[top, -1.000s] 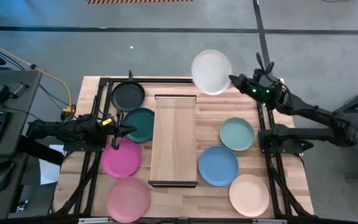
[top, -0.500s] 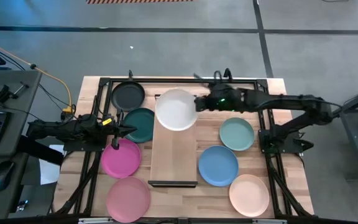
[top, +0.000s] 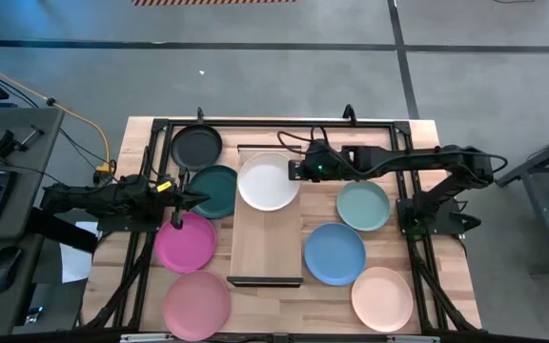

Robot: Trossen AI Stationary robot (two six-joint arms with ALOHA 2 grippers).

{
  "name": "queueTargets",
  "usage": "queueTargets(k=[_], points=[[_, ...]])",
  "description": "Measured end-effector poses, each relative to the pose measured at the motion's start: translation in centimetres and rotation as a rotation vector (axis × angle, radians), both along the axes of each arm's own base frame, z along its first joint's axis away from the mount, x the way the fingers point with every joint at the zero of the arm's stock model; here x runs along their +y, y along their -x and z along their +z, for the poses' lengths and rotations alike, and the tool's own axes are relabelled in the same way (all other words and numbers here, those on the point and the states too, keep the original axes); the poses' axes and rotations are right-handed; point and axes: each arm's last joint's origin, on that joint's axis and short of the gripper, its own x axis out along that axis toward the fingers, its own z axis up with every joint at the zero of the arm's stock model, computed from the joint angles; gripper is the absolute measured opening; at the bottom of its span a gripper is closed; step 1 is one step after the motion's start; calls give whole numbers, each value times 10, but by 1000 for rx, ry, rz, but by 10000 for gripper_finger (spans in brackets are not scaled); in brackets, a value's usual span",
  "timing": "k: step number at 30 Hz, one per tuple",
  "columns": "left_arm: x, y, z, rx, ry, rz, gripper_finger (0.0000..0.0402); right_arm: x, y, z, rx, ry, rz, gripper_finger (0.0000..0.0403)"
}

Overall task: Place and stack plates onto a shelf
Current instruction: Put the white plate on the shelf

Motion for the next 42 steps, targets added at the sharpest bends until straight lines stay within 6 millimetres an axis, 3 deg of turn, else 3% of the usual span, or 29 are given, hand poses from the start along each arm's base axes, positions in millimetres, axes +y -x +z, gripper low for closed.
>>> queueTargets(k=[30, 42], points=[[0, 0, 0, 0, 0, 0, 1, -2, 2, 0, 6, 5, -45, 1], [0, 0, 0, -1, 0, 0, 1, -2, 1, 1, 18, 55, 3, 87]])
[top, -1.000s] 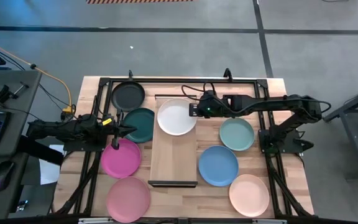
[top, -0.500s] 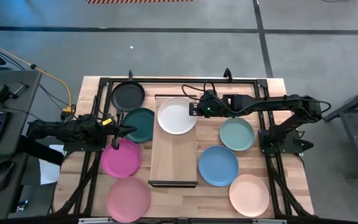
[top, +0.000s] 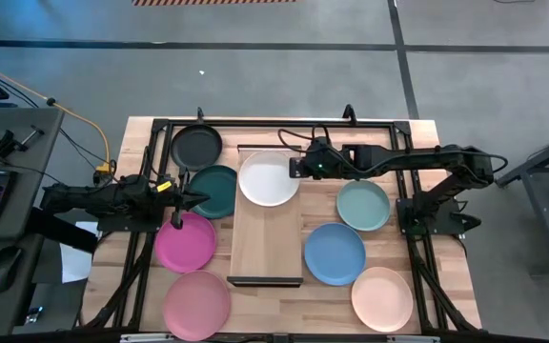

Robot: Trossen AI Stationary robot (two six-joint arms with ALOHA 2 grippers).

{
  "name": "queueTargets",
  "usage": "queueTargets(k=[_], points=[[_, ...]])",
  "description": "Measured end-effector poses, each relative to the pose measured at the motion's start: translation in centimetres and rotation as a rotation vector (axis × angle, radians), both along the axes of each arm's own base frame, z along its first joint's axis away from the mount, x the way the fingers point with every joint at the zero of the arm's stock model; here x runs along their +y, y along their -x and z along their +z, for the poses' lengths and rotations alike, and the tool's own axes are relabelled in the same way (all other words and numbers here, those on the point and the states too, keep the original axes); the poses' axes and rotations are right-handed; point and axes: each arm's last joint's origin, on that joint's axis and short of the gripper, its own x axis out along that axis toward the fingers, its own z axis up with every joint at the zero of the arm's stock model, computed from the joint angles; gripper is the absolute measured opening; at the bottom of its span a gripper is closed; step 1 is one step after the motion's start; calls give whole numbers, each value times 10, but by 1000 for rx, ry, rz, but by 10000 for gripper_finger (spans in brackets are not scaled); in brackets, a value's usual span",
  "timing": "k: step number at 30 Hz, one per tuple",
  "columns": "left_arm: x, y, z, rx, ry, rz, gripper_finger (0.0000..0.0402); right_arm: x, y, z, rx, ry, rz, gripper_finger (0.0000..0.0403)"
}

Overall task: Place and stack plates onto a shelf
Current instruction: Put the white plate on the shelf, then put the black plate on the shelf

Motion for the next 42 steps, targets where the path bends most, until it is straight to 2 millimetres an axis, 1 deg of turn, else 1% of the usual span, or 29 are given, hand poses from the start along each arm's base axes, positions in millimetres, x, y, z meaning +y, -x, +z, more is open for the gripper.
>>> queueTargets(k=[3, 6, 9, 11, 13, 16, 18, 20, 22, 24, 27, 29, 31, 33, 35, 37, 42], points=[[0, 0, 0, 1, 0, 0, 1, -2, 3, 1, 39, 31, 45, 101], [0, 0, 0, 0, 0, 0, 1, -1, 17, 9, 94, 71, 90, 109], [0, 0, 0, 1, 0, 0, 1, 4, 40, 21, 181, 120, 137, 110], [0, 0, 0, 0, 0, 0, 1, 12, 60, 29, 246, 149, 174, 110], [0, 0, 0, 0, 0, 0, 1, 18, 80, 33, 296, 158, 193, 110], [0, 0, 0, 0, 0, 0, 1, 27, 109, 27, 309, 159, 177, 110], [0, 0, 0, 0, 0, 0, 1, 33, 126, 18, 261, 143, 159, 110], [0, 0, 0, 1, 0, 0, 1, 39, 137, 6, 181, 127, 156, 110], [0, 0, 0, 0, 0, 0, 1, 45, 141, -3, 46, 132, 169, 110], [0, 0, 0, 1, 0, 0, 1, 50, 139, -7, -144, 184, 215, 110], [0, 0, 0, 1, -18, 0, 1, 55, 133, -5, -419, 328, 255, 110], [0, 0, 0, 1, -39, 1, 1, 56, 130, -4, -519, 461, 283, 110], [0, 0, 0, 2, -43, 1, 1, 57, 130, -5, -523, 614, 347, 110], [0, 0, 0, 2, -50, 3, 1, 58, 129, -5, -494, 710, 427, 110], [1, 0, 0, 4, -93, 24, 1, 59, 129, -5, -490, 741, 477, 110], [1, 0, 0, 4, -115, 29, 1, 59, 129, -5, -489, 749, 486, 110], [1, 0, 0, 2, -83, 29, 1, 59, 129, -5, -490, 748, 485, 110]])
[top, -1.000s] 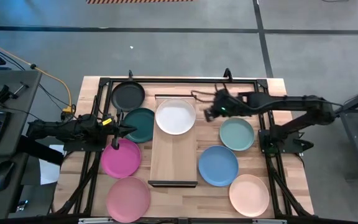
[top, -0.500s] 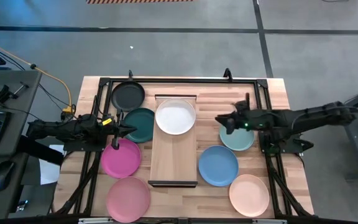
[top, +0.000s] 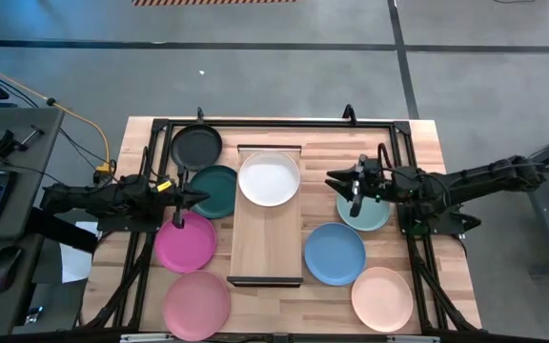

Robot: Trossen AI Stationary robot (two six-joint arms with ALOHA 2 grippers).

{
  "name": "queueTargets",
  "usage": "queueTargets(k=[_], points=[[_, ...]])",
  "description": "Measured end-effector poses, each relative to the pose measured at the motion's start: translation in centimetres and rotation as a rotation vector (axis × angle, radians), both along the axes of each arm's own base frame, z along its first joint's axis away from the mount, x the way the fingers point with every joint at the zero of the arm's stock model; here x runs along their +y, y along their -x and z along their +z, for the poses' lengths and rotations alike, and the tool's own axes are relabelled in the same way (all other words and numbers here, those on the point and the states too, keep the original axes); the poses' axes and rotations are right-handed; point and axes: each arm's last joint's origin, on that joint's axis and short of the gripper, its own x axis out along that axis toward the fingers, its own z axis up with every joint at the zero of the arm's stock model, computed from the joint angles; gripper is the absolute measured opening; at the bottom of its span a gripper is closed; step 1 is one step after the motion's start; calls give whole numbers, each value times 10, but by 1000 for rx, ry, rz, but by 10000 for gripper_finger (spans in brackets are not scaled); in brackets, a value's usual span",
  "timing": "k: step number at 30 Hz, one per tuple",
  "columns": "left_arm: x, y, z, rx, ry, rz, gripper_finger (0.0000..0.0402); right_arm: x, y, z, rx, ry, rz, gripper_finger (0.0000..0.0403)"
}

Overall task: Place and stack plates onto a shelf
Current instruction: Put the black plate on the shelf

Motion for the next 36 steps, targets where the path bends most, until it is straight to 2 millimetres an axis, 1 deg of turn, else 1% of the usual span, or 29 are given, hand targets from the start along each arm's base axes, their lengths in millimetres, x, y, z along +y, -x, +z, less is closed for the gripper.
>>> queueTargets(k=[2, 5, 7, 9, 11, 13, 15, 17, 19, 23, 26, 29, 32, 34, 36], points=[[0, 0, 0, -4, 34, -1, 1, 0, 0, 0, -1, -5, 0, 110], [1, 0, 4, -57, 240, 28, 1, 0, 0, 0, -2, -6, 1, 110], [3, 1, 11, -159, 419, 72, 1, 0, 0, 0, -4, -15, 1, 110], [5, 4, 24, -328, 564, 97, 1, 0, 0, 0, -8, -34, 2, 110], [7, 7, 36, -454, 595, 107, 1, 0, 0, 0, -12, -49, 2, 110], [7, 8, 47, -461, 576, 113, 3, 0, 0, 0, -12, -50, -3, 110], [7, 6, 58, -394, 580, 143, 11, -1, 0, 0, -13, -50, -19, 110], [7, 1, 67, -275, 592, 190, 25, -1, 0, 0, -13, -49, -31, 110], [8, -5, 81, -165, 579, 235, 44, -1, 0, 0, -13, -49, -33, 110], [13, -17, 111, 80, 484, 363, 89, -1, 0, 0, -13, -49, -33, 110], [23, -25, 131, 216, 440, 552, 120, -1, 0, 0, -13, -49, -33, 110], [37, -29, 146, 301, 416, 808, 143, -1, 0, 0, -12, -49, -33, 110], [54, -33, 151, 380, 421, 1012, 153, -1, 0, 0, -12, -49, -34, 110], [67, -35, 149, 406, 490, 1081, 153, -1, 0, 0, -12, -49, -34, 110], [79, -38, 142, 429, 592, 1119, 153, -1, 0, -1, -7, -49, -34, 110]])
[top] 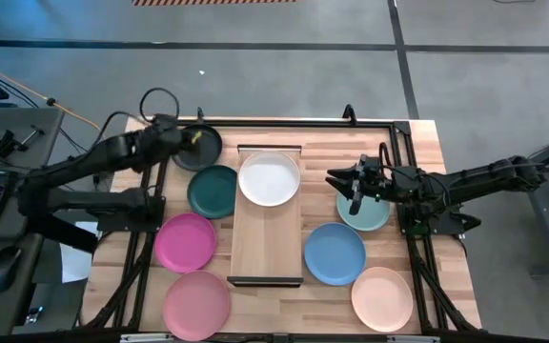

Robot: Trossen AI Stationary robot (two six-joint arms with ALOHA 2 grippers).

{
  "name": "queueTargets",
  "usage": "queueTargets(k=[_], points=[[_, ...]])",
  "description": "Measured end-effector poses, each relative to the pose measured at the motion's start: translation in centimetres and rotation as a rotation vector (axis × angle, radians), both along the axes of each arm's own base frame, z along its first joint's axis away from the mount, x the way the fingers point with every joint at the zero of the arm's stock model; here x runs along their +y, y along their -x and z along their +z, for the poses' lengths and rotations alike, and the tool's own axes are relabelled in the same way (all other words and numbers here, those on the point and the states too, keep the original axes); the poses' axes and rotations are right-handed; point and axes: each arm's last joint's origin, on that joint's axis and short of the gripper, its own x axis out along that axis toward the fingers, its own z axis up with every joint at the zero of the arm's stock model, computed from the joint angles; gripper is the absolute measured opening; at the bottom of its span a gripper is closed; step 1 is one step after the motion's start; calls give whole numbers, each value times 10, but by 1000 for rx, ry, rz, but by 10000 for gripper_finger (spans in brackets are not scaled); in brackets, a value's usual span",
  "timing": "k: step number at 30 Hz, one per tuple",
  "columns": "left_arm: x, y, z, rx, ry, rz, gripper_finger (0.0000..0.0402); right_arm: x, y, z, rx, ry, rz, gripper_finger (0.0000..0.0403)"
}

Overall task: Place and stack plates onto a shelf
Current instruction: Put the black plate on the shelf

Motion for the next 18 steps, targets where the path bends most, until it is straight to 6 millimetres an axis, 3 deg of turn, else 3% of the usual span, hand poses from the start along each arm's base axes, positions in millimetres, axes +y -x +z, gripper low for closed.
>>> queueTargets(k=[7, 18], points=[[25, 10, -45, -36, 245, 350, 151, 0, 0, -2, 8, -41, -2, 110], [15, 27, -117, -108, 453, 633, 151, 0, 0, -6, 46, -51, -4, 110]])
